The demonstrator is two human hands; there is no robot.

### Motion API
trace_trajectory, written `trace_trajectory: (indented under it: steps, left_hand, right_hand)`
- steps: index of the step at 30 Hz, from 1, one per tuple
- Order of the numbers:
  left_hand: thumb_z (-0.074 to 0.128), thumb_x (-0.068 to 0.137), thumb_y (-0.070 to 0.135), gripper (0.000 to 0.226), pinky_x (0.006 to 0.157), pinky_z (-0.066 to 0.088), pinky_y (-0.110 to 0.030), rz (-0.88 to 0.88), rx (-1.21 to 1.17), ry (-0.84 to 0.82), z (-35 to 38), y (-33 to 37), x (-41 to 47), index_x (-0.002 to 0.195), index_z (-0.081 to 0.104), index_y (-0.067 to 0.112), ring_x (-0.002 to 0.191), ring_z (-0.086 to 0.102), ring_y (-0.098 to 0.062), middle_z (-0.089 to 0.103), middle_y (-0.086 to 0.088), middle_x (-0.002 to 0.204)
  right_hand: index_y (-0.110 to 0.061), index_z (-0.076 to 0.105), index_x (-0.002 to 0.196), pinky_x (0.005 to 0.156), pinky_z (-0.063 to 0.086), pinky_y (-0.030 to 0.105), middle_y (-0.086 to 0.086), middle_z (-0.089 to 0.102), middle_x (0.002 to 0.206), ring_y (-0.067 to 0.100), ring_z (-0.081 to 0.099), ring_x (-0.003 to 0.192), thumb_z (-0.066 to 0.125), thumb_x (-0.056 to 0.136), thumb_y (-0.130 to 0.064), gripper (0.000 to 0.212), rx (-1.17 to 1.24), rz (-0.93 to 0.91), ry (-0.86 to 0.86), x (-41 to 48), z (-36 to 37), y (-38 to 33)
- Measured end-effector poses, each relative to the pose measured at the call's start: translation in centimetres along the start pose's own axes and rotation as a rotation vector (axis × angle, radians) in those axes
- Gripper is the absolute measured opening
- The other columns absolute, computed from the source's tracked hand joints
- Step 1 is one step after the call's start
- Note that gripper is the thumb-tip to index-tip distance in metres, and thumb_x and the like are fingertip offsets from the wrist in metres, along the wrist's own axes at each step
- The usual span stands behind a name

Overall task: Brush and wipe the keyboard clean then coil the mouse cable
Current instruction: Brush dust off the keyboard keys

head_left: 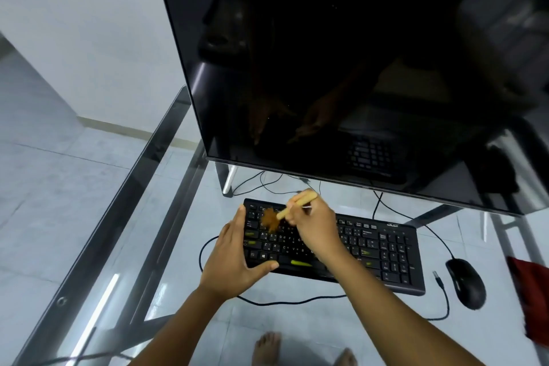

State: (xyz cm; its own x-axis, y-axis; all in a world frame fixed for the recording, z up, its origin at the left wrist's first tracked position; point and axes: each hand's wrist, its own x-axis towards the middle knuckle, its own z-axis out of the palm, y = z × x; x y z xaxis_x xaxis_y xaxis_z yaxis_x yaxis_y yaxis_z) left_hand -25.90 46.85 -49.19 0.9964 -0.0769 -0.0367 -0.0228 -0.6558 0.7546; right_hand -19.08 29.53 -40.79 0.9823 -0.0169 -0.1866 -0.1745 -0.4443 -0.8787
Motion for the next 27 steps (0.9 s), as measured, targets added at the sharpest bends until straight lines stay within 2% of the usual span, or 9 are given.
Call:
trace_trajectory:
  steps: [2,3,6,10,13,17,20,24,27]
  left_hand:
    - [0.070,0.065,0.074,0.122,0.110,0.038,-0.038,-0.007,-0.019,0.007,0.0,0.2,0.1,0.154,0.000,0.027,0.139,0.029,-0.009,0.029,0.012,0.154]
    - [0.070,0.065,0.074,0.122,0.110,0.037,-0.036,-0.010,-0.027,0.014,-0.1,0.3,0.1,0.154,0.000,0.027,0.138,0.030,-0.008,0.030,0.012,0.153]
    - [0.067,0.066,0.076,0.122,0.107,0.040,-0.033,-0.026,-0.020,0.025,-0.1,0.3,0.1,0.154,0.000,0.026,0.135,0.035,-0.008,0.037,0.010,0.148]
    - [0.066,0.066,0.076,0.121,0.108,0.037,-0.031,-0.042,-0.031,0.028,-0.1,0.5,0.0,0.153,-0.002,0.029,0.137,0.032,-0.008,0.033,0.011,0.151]
    - [0.066,0.066,0.077,0.121,0.107,0.040,-0.034,-0.061,-0.033,0.035,-0.1,0.4,0.0,0.153,-0.002,0.029,0.136,0.034,-0.010,0.037,0.008,0.149]
    - [0.068,0.067,0.073,0.119,0.108,0.037,-0.032,-0.061,-0.035,0.036,-0.2,0.6,0.0,0.153,-0.003,0.031,0.137,0.032,-0.009,0.034,0.009,0.151]
    - [0.068,0.066,0.073,0.120,0.108,0.037,-0.031,-0.056,-0.033,0.040,-0.2,0.7,-0.1,0.152,-0.006,0.033,0.137,0.032,-0.009,0.035,0.009,0.150]
    - [0.069,0.061,0.079,0.130,0.110,0.037,-0.037,-0.021,0.034,-0.004,-0.2,0.6,0.1,0.154,-0.003,0.024,0.139,0.029,-0.013,0.025,0.009,0.156]
    - [0.069,0.057,0.082,0.136,0.111,0.036,-0.040,-0.025,0.082,-0.027,0.0,0.5,0.1,0.153,-0.007,0.024,0.142,0.026,-0.016,0.019,0.007,0.159]
  right_hand:
    - [-0.024,0.058,0.082,0.068,0.053,0.031,-0.001,0.072,0.081,0.015,0.069,0.075,0.059,0.096,-0.014,0.017,0.094,0.019,0.212,0.8,0.3,-0.1]
    - [-0.024,0.058,0.084,0.068,0.053,0.030,-0.001,0.073,0.081,0.015,0.070,0.076,0.059,0.096,-0.016,0.015,0.149,0.059,0.220,1.2,0.4,-0.2]
    - [-0.014,0.062,0.091,0.073,0.056,0.020,-0.001,0.074,0.076,0.006,0.070,0.072,0.059,0.096,-0.016,0.007,0.081,0.080,-0.084,0.8,1.6,-0.7]
    - [-0.014,0.060,0.082,0.068,0.046,0.006,-0.001,0.068,0.086,-0.005,0.062,0.076,0.060,0.094,-0.008,0.013,-0.081,-0.166,0.103,0.6,1.6,-0.7]
    - [-0.013,0.063,0.082,0.071,0.056,0.024,-0.003,0.071,0.079,0.005,0.068,0.072,0.061,0.094,-0.014,0.011,-0.160,-0.192,-0.095,0.4,1.6,-0.7]
    - [-0.015,0.063,0.081,0.067,0.048,0.016,-0.012,0.064,0.081,0.002,0.061,0.075,0.061,0.092,-0.008,0.014,-0.184,-0.235,0.091,0.8,-0.2,0.2]
    - [-0.015,0.062,0.084,0.070,0.058,0.023,-0.003,0.074,0.078,0.013,0.070,0.073,0.059,0.094,-0.009,0.012,-0.193,-0.166,-0.050,0.0,-0.8,1.2]
    - [-0.017,0.060,0.080,0.066,0.048,0.010,-0.009,0.065,0.083,0.003,0.062,0.071,0.060,0.092,-0.004,0.018,-0.225,-0.165,0.198,-0.3,-2.2,1.4]
    - [-0.012,0.064,0.087,0.075,0.060,0.032,0.004,0.074,0.079,0.016,0.071,0.073,0.059,0.094,-0.008,0.010,-0.249,-0.170,-0.091,-1.4,-1.9,1.8]
